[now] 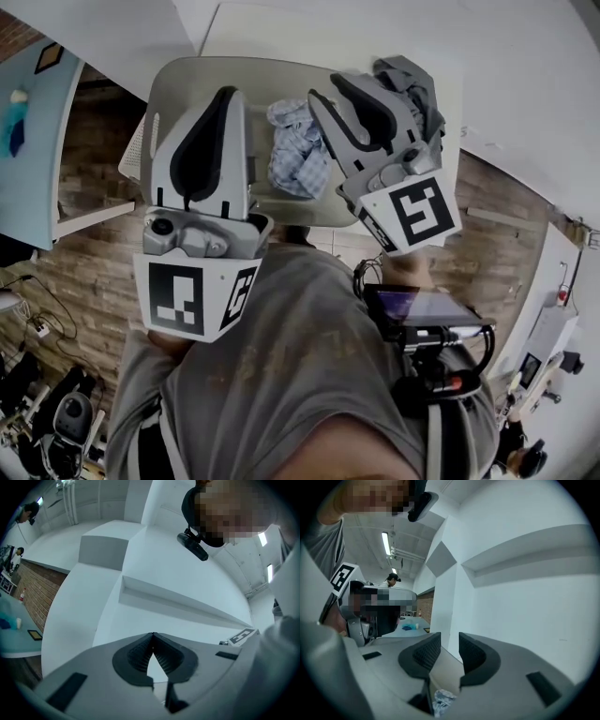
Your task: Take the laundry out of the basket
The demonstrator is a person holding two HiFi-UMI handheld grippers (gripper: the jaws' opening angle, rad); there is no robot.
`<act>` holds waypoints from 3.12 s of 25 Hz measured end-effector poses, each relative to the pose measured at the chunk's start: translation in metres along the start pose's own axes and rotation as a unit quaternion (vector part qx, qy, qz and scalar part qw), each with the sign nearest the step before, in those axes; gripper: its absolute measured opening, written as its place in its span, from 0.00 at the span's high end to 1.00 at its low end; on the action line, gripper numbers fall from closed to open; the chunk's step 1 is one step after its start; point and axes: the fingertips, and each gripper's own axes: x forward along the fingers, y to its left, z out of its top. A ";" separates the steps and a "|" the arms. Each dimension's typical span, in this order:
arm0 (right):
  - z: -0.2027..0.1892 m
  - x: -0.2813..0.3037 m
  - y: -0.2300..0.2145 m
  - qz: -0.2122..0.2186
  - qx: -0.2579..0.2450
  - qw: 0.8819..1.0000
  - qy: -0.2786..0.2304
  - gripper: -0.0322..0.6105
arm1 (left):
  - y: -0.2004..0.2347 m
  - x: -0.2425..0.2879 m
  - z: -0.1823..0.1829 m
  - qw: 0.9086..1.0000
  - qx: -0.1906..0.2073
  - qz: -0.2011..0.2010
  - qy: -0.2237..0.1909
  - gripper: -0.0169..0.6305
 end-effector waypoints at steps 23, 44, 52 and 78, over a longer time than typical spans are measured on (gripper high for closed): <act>-0.154 0.068 0.017 0.015 -0.018 0.961 0.276 0.42 | 0.061 0.055 -0.077 0.992 -0.084 -0.027 0.090 0.96; -0.260 0.050 0.015 0.053 -0.098 0.854 0.508 0.59 | 0.091 0.075 -0.104 0.985 -0.129 0.000 0.119 0.96; -0.243 0.058 0.014 0.047 -0.127 0.867 0.480 0.86 | 0.085 0.077 -0.102 0.986 -0.118 -0.006 0.117 0.96; -0.001 0.036 -0.012 -0.082 -0.092 0.989 0.082 0.90 | 0.011 0.026 -0.002 1.000 -0.016 -0.010 0.022 0.96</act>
